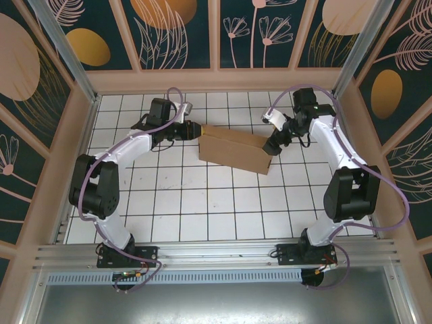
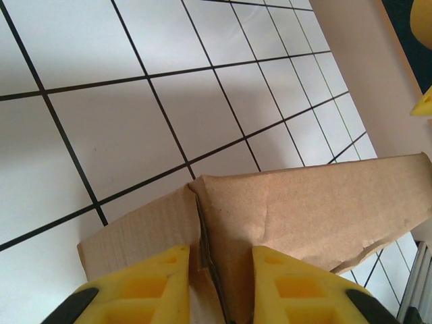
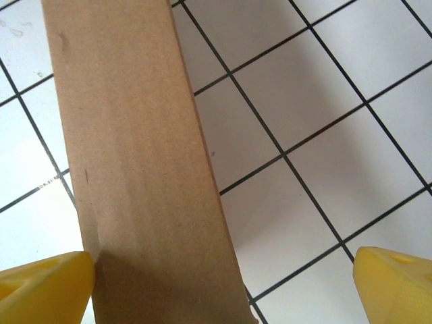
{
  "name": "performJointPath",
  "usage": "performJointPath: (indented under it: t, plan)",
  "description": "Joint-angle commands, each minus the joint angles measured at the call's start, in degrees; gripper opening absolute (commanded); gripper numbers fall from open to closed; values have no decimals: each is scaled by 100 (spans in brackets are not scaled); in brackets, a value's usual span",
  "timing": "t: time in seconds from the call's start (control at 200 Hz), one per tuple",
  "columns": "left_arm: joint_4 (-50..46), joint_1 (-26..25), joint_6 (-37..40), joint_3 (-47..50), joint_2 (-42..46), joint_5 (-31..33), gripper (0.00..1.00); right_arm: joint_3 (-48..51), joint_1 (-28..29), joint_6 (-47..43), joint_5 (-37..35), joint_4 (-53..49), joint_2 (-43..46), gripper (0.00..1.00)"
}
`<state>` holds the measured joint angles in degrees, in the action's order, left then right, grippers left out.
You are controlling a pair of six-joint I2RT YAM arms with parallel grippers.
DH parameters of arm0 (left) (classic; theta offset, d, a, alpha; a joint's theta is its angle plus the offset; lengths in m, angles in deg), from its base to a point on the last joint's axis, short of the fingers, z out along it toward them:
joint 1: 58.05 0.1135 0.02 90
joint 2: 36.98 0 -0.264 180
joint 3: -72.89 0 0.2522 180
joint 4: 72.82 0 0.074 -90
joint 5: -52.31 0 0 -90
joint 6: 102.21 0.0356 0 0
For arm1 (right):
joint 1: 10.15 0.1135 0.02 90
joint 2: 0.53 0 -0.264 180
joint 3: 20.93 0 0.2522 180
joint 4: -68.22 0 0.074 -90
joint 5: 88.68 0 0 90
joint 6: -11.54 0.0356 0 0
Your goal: Fold the paper box
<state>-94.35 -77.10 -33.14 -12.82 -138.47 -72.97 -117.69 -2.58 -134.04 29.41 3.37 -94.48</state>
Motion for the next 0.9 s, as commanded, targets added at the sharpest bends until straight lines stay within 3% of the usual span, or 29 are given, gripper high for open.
performJointPath:
  t: [0.0, 0.265, 0.515, 0.591, 0.711, 0.896]
  plan:
    - [-1385, 24, 256, 298, -596, 892, 22, 68, -4, -242, 534, -213, 244, 99]
    - [-1372, 19, 267, 172, -670, 840, 22, 596, 53, 41, 30, 85, 332, 99]
    - [-1341, 24, 271, 172, -687, 811, 22, 436, 35, 143, -225, 151, 37, 98]
    - [-1333, 22, 273, 172, -687, 804, 22, 390, 10, 119, -179, 95, -10, 89]
    - [-1241, 21, 280, 189, -652, 813, 23, 385, -37, 107, -100, 103, -2, 62]
    - [-1170, 17, 260, 163, -591, 758, 23, 399, -35, 117, -80, 152, 42, 48]
